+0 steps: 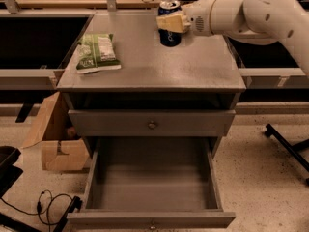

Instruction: Pick pepsi can from middle drawer and place on counter

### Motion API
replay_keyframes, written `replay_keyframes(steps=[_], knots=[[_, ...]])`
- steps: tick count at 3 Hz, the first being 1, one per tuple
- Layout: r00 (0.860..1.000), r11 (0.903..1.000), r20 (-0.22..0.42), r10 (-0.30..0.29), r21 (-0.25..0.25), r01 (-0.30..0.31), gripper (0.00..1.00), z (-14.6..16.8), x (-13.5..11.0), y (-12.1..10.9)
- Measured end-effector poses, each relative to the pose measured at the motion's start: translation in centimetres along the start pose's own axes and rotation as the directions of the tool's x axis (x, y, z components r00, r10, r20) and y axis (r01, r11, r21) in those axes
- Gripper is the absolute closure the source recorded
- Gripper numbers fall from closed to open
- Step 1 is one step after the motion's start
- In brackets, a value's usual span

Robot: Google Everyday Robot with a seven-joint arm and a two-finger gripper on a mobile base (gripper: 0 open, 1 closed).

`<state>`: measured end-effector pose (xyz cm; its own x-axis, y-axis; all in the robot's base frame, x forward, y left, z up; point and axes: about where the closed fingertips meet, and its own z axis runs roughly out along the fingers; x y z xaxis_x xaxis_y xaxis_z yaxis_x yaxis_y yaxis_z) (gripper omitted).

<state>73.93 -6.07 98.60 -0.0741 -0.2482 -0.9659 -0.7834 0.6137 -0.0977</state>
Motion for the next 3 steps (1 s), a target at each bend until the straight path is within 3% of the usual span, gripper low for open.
replay_keyframes(steps=[1,2,3], knots=[[0.999,0.9982,-0.051,0.014,0.059,-0.011,1.0,3.3,3.8,-2.4],[0.996,0.9919,-0.062,0.067,0.112,-0.06,1.0,4.3,8.5,-4.4],[0.993,0.9881,-0.067,0.095,0.128,-0.086,0.82,3.8,10.1,-5.1]])
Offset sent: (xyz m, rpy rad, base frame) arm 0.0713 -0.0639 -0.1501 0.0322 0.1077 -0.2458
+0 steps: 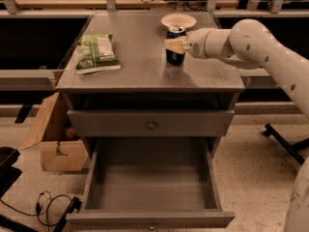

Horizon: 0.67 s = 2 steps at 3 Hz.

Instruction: Pick pepsi can from middle drawer and place on counter

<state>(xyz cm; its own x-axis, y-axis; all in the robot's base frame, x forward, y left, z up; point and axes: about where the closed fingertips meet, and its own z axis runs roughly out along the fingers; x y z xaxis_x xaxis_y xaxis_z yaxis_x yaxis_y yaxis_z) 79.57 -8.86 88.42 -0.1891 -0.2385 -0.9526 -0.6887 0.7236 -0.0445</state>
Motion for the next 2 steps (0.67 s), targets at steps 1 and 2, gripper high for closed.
replay_keyframes(steps=[1,2], knots=[[1.0,1.0,0.0,0.0,0.0,0.0,0.59,-0.01,-0.02,0.0],[1.0,1.0,0.0,0.0,0.0,0.0,0.35,0.0,-0.02,0.0]])
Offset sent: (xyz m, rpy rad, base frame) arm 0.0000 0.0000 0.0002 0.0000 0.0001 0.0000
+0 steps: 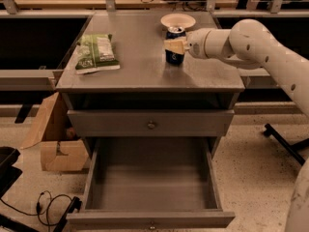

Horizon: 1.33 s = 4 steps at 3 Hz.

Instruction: Pick pepsi can from middle drawer and place on counter

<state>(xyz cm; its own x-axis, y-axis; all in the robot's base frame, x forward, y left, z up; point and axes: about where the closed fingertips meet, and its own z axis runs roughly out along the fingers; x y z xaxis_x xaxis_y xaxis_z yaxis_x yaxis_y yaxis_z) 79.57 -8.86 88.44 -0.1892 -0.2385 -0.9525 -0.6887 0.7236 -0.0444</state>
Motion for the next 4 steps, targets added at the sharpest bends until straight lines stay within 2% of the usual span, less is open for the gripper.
replay_keyframes(steps=[1,2,3,4], knots=[[1.0,1.0,0.0,0.0,0.0,0.0,0.12,0.0,0.0,0.0],[0.999,0.9996,0.019,-0.029,0.0,0.03,0.0,-1.2,-1.3,0.0],[0.991,0.9912,0.002,-0.132,0.009,0.132,0.0,-4.6,-3.3,1.0],[0.968,0.9683,-0.071,-0.242,0.047,0.245,0.0,-10.7,-4.4,2.1]])
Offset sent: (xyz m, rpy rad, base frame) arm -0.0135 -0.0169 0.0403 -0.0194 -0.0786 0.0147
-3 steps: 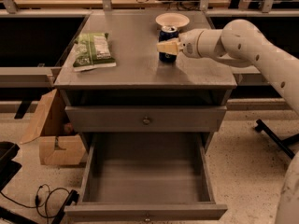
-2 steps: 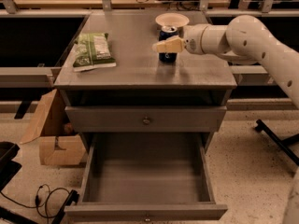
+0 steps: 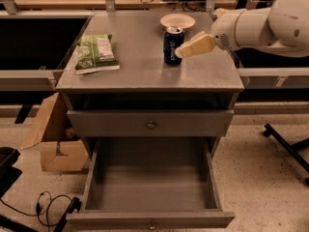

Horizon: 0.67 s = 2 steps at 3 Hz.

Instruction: Pick pepsi can from middle drawer and place on counter

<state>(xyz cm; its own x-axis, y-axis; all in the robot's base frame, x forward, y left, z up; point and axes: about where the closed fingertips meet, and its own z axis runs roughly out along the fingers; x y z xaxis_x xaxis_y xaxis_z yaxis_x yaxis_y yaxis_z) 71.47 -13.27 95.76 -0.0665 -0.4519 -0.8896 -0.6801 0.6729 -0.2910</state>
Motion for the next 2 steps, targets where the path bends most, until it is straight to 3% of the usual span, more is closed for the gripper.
replay_keyframes(steps=[1,2], knots=[[0.988,0.9942,-0.119,-0.094,0.041,0.1,0.0,-7.0,0.6,1.8],[0.985,0.9911,-0.128,-0.119,0.044,0.126,0.0,-8.1,-0.3,2.7]])
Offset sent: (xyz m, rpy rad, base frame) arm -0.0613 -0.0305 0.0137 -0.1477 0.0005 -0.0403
